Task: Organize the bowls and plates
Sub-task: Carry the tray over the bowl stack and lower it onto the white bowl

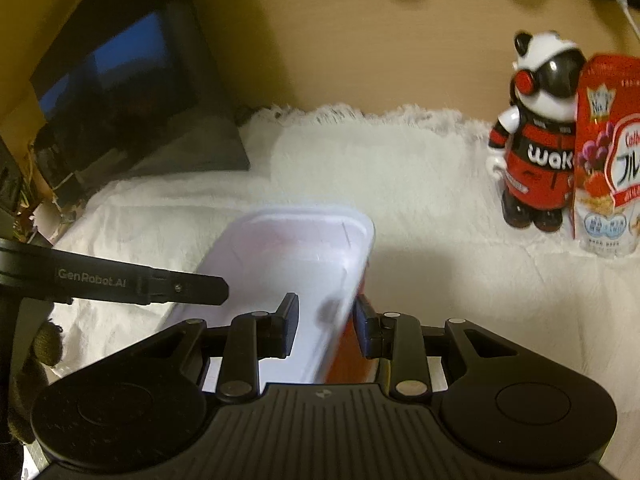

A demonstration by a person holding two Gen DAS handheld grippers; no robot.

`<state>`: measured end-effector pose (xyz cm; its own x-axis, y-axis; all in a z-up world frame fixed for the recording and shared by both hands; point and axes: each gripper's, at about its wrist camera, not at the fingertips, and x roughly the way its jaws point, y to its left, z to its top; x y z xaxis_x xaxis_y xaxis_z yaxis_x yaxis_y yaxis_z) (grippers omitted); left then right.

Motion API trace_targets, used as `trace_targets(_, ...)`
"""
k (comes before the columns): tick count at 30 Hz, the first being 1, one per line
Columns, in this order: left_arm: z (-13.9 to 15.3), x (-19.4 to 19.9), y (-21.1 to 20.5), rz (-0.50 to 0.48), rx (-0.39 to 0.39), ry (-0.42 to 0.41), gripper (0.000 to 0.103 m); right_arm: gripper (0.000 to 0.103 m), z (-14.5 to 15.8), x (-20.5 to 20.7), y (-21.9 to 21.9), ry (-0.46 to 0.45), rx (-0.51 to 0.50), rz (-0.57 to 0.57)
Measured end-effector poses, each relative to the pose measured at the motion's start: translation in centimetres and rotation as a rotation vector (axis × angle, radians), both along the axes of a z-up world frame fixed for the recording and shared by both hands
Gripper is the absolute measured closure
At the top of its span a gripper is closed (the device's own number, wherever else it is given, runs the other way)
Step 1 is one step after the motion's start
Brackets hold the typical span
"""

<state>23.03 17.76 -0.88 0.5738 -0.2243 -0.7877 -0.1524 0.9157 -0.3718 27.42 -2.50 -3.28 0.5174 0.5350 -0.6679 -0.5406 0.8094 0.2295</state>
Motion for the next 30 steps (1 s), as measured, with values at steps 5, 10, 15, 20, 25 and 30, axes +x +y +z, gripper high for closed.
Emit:
trace_targets(5, -0.1, -0.3, -0.2, -0.006, 0.003, 0.000, 0.084, 0.073, -0.1, -0.5, -0.1, -0.005, -0.006, 0.007)
trace_targets(10, 0.3, -0.8, -0.4, -0.007, 0.001, -0.008, 0.084, 0.073, 0.1, -0.8, -0.3, -0.004, -0.003, 0.013)
trace_targets(15, 0.2, -1.6, -0.7, -0.021, 0.007, 0.000, 0.084, 0.073, 0.0, -1.5, -0.5, 0.003, -0.004, 0.022)
trace_targets(20, -0.5, -2.1, -1.2, -0.040, 0.009, 0.018, 0.084, 0.073, -0.6, -2.3, -0.8, 0.015, -0.014, 0.033)
trace_targets(25, -0.8, -2.9, -1.7, -0.058, 0.004, 0.017, 0.084, 0.073, -1.2, -3.0, -1.0, 0.026, -0.033, 0.039)
trace_targets(30, -0.8, -3.3, -1.8, -0.061, 0.002, 0.017, 0.084, 0.073, -1.3, -3.3, -1.2, 0.032, -0.041, 0.038)
